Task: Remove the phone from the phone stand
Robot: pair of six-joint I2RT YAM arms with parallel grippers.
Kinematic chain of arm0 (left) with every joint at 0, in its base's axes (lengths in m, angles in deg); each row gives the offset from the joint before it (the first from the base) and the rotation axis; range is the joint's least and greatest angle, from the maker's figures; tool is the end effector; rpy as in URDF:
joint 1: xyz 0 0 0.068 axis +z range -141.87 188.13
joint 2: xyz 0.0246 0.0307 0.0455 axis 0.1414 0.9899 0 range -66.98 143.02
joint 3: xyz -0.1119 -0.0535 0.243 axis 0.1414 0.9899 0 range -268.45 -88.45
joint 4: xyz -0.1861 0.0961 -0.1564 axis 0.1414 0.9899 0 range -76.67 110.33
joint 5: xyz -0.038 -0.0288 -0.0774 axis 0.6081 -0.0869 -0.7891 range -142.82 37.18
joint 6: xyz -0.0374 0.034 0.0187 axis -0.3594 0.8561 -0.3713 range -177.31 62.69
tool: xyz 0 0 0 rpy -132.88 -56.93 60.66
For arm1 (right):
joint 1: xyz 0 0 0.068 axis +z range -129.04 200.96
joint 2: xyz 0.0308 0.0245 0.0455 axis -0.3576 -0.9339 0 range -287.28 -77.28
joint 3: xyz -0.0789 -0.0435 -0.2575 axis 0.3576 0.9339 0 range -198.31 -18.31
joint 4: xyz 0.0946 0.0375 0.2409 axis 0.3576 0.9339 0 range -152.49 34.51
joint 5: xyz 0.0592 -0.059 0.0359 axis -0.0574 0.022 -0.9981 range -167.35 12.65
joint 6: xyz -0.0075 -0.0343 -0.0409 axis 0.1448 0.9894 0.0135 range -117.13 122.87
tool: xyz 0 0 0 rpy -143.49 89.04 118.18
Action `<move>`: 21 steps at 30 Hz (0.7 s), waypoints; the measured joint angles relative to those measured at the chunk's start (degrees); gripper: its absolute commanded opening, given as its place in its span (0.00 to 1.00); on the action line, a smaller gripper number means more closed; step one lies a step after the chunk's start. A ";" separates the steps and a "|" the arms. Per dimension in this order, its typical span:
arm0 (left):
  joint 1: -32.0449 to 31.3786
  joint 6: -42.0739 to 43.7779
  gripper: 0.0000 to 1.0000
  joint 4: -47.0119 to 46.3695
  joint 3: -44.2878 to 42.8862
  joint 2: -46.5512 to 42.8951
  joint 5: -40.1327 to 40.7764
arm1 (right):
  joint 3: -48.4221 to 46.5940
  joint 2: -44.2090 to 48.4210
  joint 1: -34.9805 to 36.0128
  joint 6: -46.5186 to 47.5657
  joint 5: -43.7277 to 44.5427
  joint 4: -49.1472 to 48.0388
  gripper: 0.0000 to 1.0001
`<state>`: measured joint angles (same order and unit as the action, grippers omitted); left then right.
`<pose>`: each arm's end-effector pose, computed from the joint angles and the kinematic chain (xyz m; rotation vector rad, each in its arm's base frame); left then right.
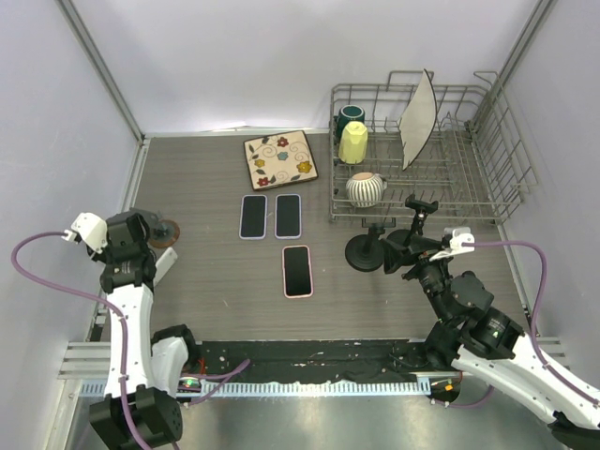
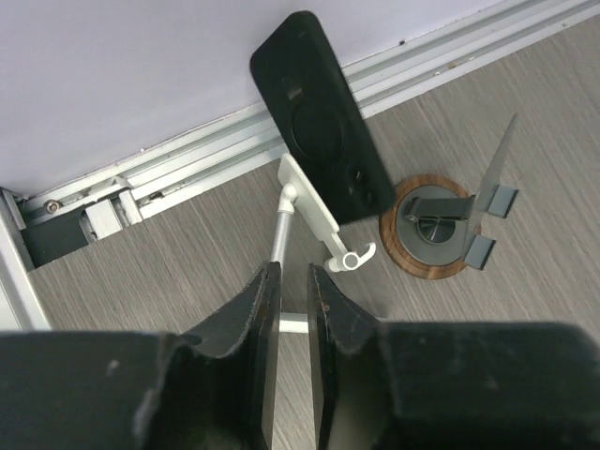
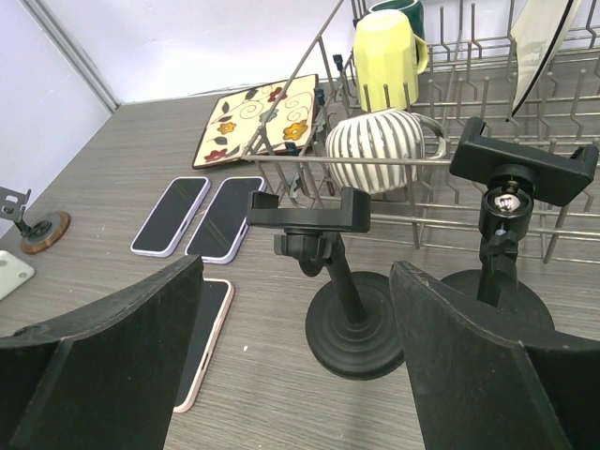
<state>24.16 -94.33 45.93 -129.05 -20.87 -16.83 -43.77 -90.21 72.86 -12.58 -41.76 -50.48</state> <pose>0.1552 0.0664 0.2765 -1.2378 1.7353 0.4859 0.0730 0.0595 0.2852 -0.0077 1.5804 0.4396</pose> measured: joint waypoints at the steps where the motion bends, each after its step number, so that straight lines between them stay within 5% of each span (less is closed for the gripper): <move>1: -0.15 0.07 0.17 0.39 -0.46 -0.13 -0.02 | 0.00 -0.09 0.00 0.00 0.00 -0.02 0.86; 7: -0.85 0.70 0.13 1.90 -2.47 -1.03 0.24 | 0.00 -0.24 0.00 0.00 -0.17 -0.07 0.86; 12: -0.98 1.27 0.23 2.54 -2.56 -1.29 0.13 | 0.00 -0.24 0.00 0.02 -0.22 -0.15 0.86; 21: -0.98 1.49 0.70 5.62 -6.88 1.75 -2.54 | -0.11 -2.99 0.00 0.33 -2.16 -0.35 0.86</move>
<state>23.18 -92.84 51.54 -135.93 -19.13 -19.36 -43.87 -93.20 72.86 -12.25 -43.92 -50.83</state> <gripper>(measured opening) 0.571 0.859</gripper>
